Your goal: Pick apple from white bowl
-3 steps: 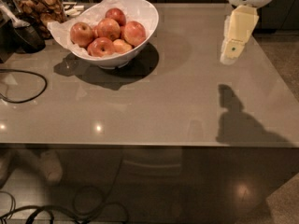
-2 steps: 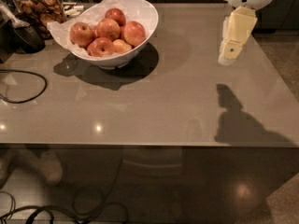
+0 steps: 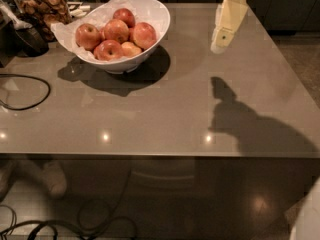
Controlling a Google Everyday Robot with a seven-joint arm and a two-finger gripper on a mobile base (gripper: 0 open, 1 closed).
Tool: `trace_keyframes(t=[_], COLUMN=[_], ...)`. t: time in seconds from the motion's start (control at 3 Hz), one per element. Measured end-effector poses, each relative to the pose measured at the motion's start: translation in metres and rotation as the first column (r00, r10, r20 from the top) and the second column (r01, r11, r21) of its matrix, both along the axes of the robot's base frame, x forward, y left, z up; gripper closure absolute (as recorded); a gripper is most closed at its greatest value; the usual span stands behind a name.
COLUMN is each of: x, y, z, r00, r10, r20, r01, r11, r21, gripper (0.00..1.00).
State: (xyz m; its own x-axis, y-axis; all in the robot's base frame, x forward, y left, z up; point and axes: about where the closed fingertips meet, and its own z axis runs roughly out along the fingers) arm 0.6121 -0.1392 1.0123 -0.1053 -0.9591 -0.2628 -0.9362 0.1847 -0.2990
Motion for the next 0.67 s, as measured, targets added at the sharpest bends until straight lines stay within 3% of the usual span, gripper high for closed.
trace_keyframes(t=[0.33, 0.67], x=[0.0209, 0.0280], y=[0.0252, 0.0282], z=[0.0050, 0.0080], r00=[0.9984, 0.9977], r10=[0.055, 0.052], r20=[0.017, 0.044], r01=[-0.055, -0.053], r11=[0.998, 0.998], r21=[0.017, 0.028], gripper=[0.00, 0.00])
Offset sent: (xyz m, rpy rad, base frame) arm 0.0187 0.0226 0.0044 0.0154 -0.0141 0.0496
